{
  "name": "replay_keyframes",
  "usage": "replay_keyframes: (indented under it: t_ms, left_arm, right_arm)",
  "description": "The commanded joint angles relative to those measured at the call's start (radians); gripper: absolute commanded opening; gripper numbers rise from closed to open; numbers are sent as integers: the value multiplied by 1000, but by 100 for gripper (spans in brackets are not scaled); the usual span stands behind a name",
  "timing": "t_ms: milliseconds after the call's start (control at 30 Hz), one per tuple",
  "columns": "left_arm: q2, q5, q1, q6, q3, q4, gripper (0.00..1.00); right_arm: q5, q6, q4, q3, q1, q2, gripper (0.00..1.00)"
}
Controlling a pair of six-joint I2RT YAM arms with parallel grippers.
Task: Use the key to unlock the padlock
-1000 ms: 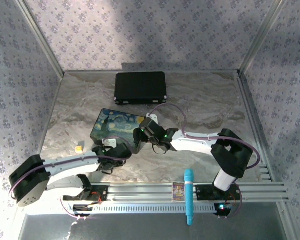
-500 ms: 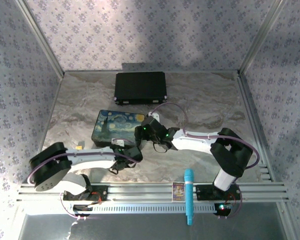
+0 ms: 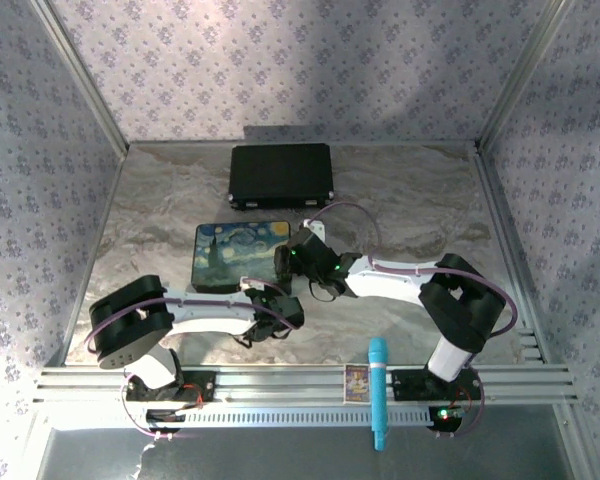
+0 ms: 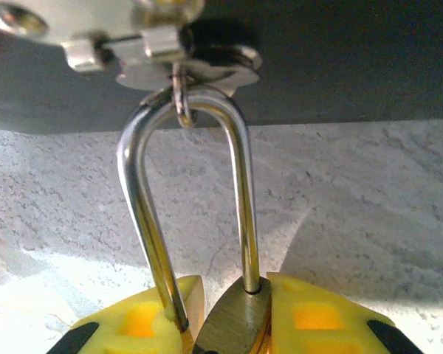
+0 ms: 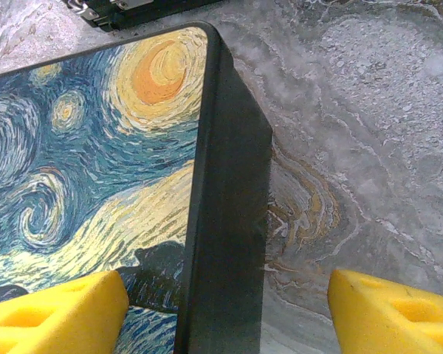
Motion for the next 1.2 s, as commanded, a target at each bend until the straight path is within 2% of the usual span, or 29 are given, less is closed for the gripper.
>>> replay_keyframes:
  t_ms: [0,133,233,333,667,733,833,1000,1167]
  left_arm:
    - [18,2,-20,36,26,-61,4]
    - [27,0,-27,77,29,-39,9]
    - [-6,89,-32,139,-16,117,24]
    - [-31,135,-32,164,-35,207,24]
    - [-38,131,-37,149,-17,149,30]
    - [-55,140,-38,147,-21,153,29]
    - [-71,146,-38,144,-19,140,21]
    - [-42,107,-1,110,-4,-12,8]
    - [-53,45,30,107,-12,-93,6]
  right_arm:
    - [-68,-12,-181,-61,17,71,75]
    - [-68,-11,-178,-64,13,68,75]
    - [-69,-8,-176,-65,12,69,75]
    - [-68,-6,-175,-69,11,69,75]
    - [-70,2,-166,-77,12,80,75]
    - [-69,2,-166,-76,12,84,76]
    - [-71,5,-162,-75,11,91,76]
    - [-77,10,-155,-75,12,99,76]
    - [-78,6,-157,-73,12,97,76]
